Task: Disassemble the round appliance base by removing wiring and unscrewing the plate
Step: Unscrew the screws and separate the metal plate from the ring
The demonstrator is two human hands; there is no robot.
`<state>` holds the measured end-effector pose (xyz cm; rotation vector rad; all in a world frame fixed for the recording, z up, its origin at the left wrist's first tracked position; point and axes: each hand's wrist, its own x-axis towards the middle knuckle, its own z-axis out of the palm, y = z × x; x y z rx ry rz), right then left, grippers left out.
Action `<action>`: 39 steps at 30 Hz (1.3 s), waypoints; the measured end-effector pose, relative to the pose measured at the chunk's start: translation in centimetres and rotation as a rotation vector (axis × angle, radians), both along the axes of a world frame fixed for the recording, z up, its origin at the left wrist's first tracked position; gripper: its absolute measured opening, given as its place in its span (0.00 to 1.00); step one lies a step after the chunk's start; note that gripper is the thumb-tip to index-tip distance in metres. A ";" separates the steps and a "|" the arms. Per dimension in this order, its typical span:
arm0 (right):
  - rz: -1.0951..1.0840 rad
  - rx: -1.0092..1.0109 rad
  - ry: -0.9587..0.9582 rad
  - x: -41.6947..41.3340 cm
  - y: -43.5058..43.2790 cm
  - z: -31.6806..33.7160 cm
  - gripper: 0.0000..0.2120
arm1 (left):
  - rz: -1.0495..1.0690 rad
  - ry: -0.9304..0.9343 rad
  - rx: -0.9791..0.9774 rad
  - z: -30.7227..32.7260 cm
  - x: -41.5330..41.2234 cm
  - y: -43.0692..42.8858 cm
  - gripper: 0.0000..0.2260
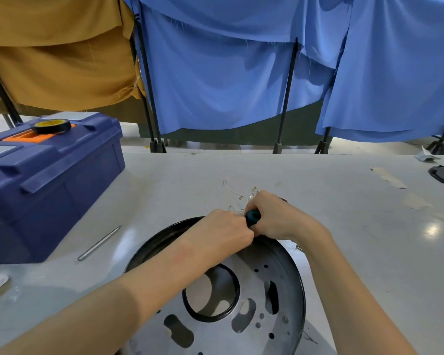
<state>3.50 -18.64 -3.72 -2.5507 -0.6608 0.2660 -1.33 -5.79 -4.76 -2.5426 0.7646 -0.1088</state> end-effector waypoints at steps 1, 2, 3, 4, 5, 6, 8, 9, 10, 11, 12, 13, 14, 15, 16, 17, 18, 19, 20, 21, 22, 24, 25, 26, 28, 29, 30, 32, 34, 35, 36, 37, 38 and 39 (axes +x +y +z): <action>-0.001 0.004 0.000 0.1 0.0 -0.1 0.02 | -0.010 0.000 0.022 0.1 -0.1 -0.2 0.12; 0.000 0.009 -0.006 0.2 0.0 -0.1 0.01 | -0.020 0.002 0.038 0.2 -0.1 -0.4 0.12; -0.001 0.014 -0.006 0.3 -0.1 -0.2 0.02 | -0.028 0.004 0.046 0.2 -0.2 -0.6 0.12; 0.003 0.018 -0.009 0.4 -0.1 -0.3 0.04 | -0.032 0.003 0.048 0.3 -0.3 -0.8 0.12; 0.005 0.023 -0.009 0.4 -0.1 -0.4 0.05 | -0.033 0.001 0.046 0.3 -0.3 -0.8 0.11; 0.008 0.025 -0.011 0.5 -0.1 -0.4 0.06 | -0.028 -0.001 0.043 0.3 -0.4 -0.8 0.11; 0.010 0.031 -0.009 0.5 -0.1 -0.5 0.06 | -0.009 -0.006 0.035 0.2 -0.3 -0.8 0.11; 0.010 0.034 -0.007 0.6 -0.2 -0.5 0.05 | -0.002 -0.011 0.029 0.2 -0.3 -0.7 0.10; 0.010 0.038 -0.007 0.6 -0.2 -0.5 0.04 | 0.002 -0.012 0.023 0.2 -0.2 -0.6 0.11; 0.010 0.040 -0.005 0.6 -0.2 -0.5 0.02 | 0.002 -0.012 0.019 0.1 -0.1 -0.6 0.12; 0.011 0.042 -0.004 0.6 -0.2 -0.5 0.02 | -0.003 -0.014 0.014 0.0 0.0 -0.5 0.13; 0.011 0.046 0.003 0.6 -0.3 -0.5 0.04 | -0.006 -0.016 0.006 -0.1 0.1 -0.4 0.14; 0.013 0.052 0.010 0.5 -0.3 -0.4 0.07 | -0.001 -0.021 -0.007 -0.2 0.2 -0.4 0.14; 0.012 0.062 0.019 0.5 -0.3 -0.4 0.10 | 0.012 -0.029 -0.023 -0.3 0.2 -0.4 0.14; 0.013 0.074 0.028 0.5 -0.4 -0.4 0.14 | 0.034 -0.036 -0.046 -0.3 0.3 -0.4 0.13; 0.012 0.090 0.042 0.5 -0.5 -0.5 0.17 | 0.061 -0.039 -0.074 -0.3 0.4 -0.5 0.13; 0.009 0.105 0.057 0.5 -0.6 -0.5 0.19 | 0.085 -0.039 -0.100 -0.3 0.5 -0.5 0.13; 0.006 0.115 0.073 0.5 -0.6 -0.6 0.19 | 0.105 -0.035 -0.124 -0.2 0.6 -0.5 0.15; 0.002 0.119 0.085 0.6 -0.7 -0.6 0.19 | 0.121 -0.027 -0.149 -0.1 0.7 -0.5 0.17; -0.002 0.118 0.097 0.7 -0.7 -0.7 0.18 | 0.136 -0.019 -0.177 0.1 0.8 -0.5 0.18; -0.006 0.117 0.108 0.7 -0.7 -0.7 0.18 | 0.149 -0.010 -0.200 0.3 0.8 -0.5 0.19; -0.006 0.120 0.123 0.7 -0.7 -0.6 0.16 | 0.171 0.012 -0.234 0.8 0.8 -0.4 0.19; -0.003 0.120 0.126 0.7 -0.8 -0.6 0.15 | 0.177 0.022 -0.244 1.1 0.8 -0.4 0.19; 0.002 0.123 0.129 0.7 -0.8 -0.5 0.15 | 0.182 0.030 -0.251 1.2 0.8 -0.3 0.19; 0.004 0.128 0.139 0.7 -0.8 -0.6 0.15 | 0.181 0.035 -0.249 1.4 0.7 -0.3 0.19; 0.000 0.130 0.145 0.7 -0.8 -0.6 0.15 | 0.175 0.031 -0.236 1.4 0.7 -0.4 0.19; -0.006 0.130 0.150 0.8 -0.8 -0.6 0.16 | 0.166 0.023 -0.222 1.3 0.8 -0.5 0.19; -0.008 0.127 0.155 0.9 -0.9 -0.7 0.15 | 0.156 0.013 -0.204 1.2 0.8 -0.7 0.18; -0.002 0.125 0.157 0.9 -0.9 -0.7 0.14 | 0.152 0.013 -0.195 1.1 0.8 -0.8 0.18; 0.002 0.127 0.155 0.9 -1.0 -0.8 0.14 | 0.150 0.013 -0.196 1.2 0.8 -0.8 0.18; 0.005 0.126 0.152 0.9 -1.0 -0.8 0.13 | 0.149 0.014 -0.198 1.2 0.8 -0.8 0.18; 0.008 0.118 0.146 0.9 -1.0 -0.8 0.11 | 0.148 0.016 -0.197 1.2 0.9 -0.9 0.18; 0.011 0.107 0.138 0.9 -1.0 -0.8 0.09 | 0.145 0.018 -0.195 1.2 0.9 -1.0 0.18; 0.014 0.098 0.131 0.9 -1.1 -0.7 0.07 | 0.143 0.022 -0.191 1.2 0.9 -1.0 0.18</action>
